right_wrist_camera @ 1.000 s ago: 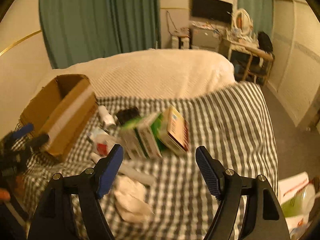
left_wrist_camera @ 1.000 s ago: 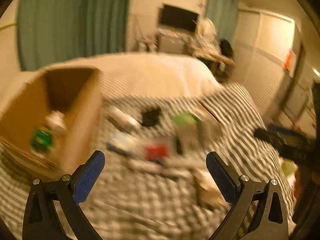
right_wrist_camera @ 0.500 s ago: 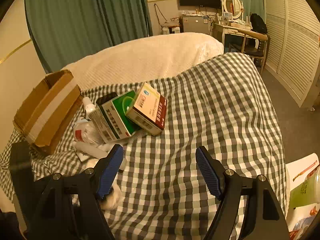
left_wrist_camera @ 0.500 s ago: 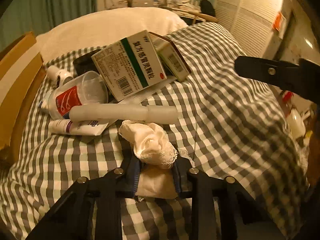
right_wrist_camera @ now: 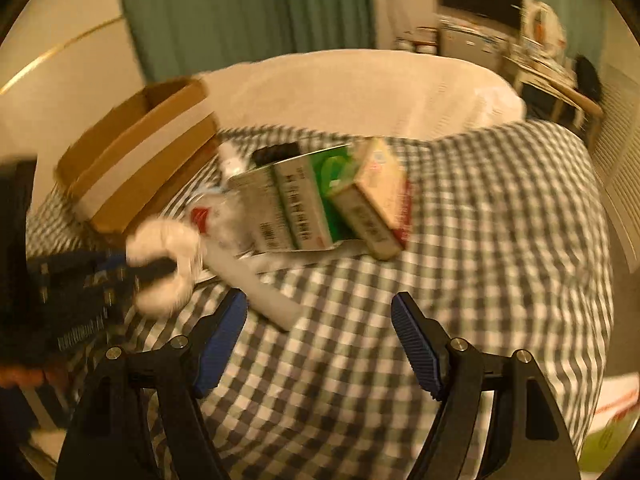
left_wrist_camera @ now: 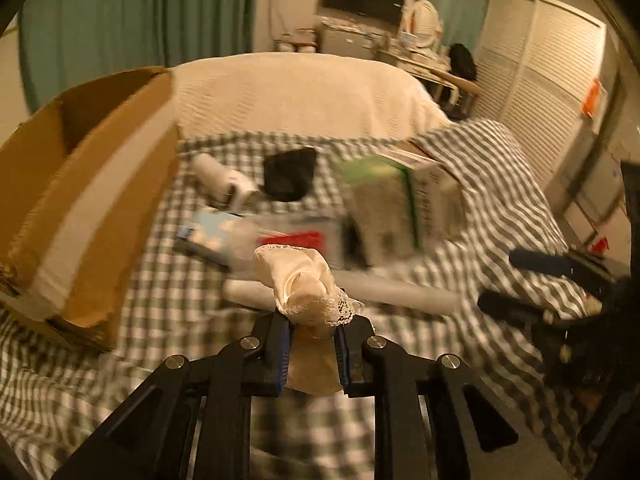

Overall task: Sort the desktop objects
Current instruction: 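Grasp the white lace cloth with left tool while right tool grasps white plastic tube, then carry cloth and tube over the cardboard box and open both tools to drop them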

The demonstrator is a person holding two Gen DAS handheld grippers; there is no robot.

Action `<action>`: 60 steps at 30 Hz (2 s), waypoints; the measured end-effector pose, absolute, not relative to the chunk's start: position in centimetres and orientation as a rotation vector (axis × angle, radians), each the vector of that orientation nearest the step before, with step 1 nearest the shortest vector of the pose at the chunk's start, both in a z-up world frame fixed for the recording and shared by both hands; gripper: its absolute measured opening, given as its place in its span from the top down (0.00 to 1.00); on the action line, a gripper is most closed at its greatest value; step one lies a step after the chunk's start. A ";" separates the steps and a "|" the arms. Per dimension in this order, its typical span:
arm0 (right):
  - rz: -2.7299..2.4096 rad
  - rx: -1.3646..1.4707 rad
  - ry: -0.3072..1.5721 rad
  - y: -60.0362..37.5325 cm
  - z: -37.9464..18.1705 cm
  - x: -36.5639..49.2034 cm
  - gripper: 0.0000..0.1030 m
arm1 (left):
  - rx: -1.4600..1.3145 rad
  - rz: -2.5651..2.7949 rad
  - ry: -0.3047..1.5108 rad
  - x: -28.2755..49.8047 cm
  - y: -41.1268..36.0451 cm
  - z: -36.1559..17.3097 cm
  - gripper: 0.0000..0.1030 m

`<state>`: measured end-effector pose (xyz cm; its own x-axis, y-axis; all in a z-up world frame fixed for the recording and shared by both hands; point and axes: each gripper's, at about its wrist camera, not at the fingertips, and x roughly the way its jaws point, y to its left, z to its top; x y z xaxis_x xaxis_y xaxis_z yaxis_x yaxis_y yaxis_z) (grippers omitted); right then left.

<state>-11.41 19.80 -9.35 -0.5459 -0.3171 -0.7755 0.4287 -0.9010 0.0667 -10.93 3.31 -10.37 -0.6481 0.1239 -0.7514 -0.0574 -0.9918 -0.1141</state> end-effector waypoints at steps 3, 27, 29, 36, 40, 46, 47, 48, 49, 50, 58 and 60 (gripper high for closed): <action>-2.358 1.206 0.252 17.4 -10.5 -12.0 0.34 | -1.285 2.801 -0.160 -11.3 1.2 -10.9 0.82; -2.426 1.269 0.257 16.5 -9.3 -8.4 0.82 | -1.213 2.778 -0.246 -10.5 -0.4 -11.1 0.82; -2.440 1.289 0.263 16.6 -9.2 -8.4 0.82 | -1.198 2.788 -0.254 -10.3 -0.6 -10.7 0.82; -2.440 1.275 0.112 17.4 -7.8 -7.1 0.83 | -1.148 2.820 -0.286 -9.5 -1.8 -9.4 0.82; -2.459 1.240 0.033 17.8 -6.3 -6.9 0.83 | -1.101 2.852 -0.275 -9.2 -2.1 -8.2 0.82; -2.513 1.118 0.041 16.9 -2.6 -6.4 0.83 | -0.999 2.885 -0.265 -8.8 -2.7 -4.7 0.82; -2.520 1.089 0.046 16.6 -1.7 -6.3 0.83 | -0.984 2.893 -0.264 -8.8 -2.9 -4.1 0.82; -2.520 1.073 0.050 16.3 -1.2 -6.4 0.83 | -0.956 2.902 -0.264 -8.9 -3.3 -3.1 0.82; -2.520 1.043 0.058 15.9 -0.2 -6.4 0.83 | -0.931 2.913 -0.264 -8.9 -3.7 -2.3 0.82; -2.517 1.022 0.065 15.4 0.4 -6.6 0.83 | -0.914 2.921 -0.265 -8.9 -4.1 -1.7 0.82; -2.440 0.844 0.116 9.5 6.1 -9.6 0.83 | -0.744 3.085 -0.315 -10.8 -11.1 5.0 0.82; -2.415 0.794 0.130 7.2 7.4 -10.6 0.83 | -0.731 3.113 -0.358 -11.5 -13.8 5.7 0.82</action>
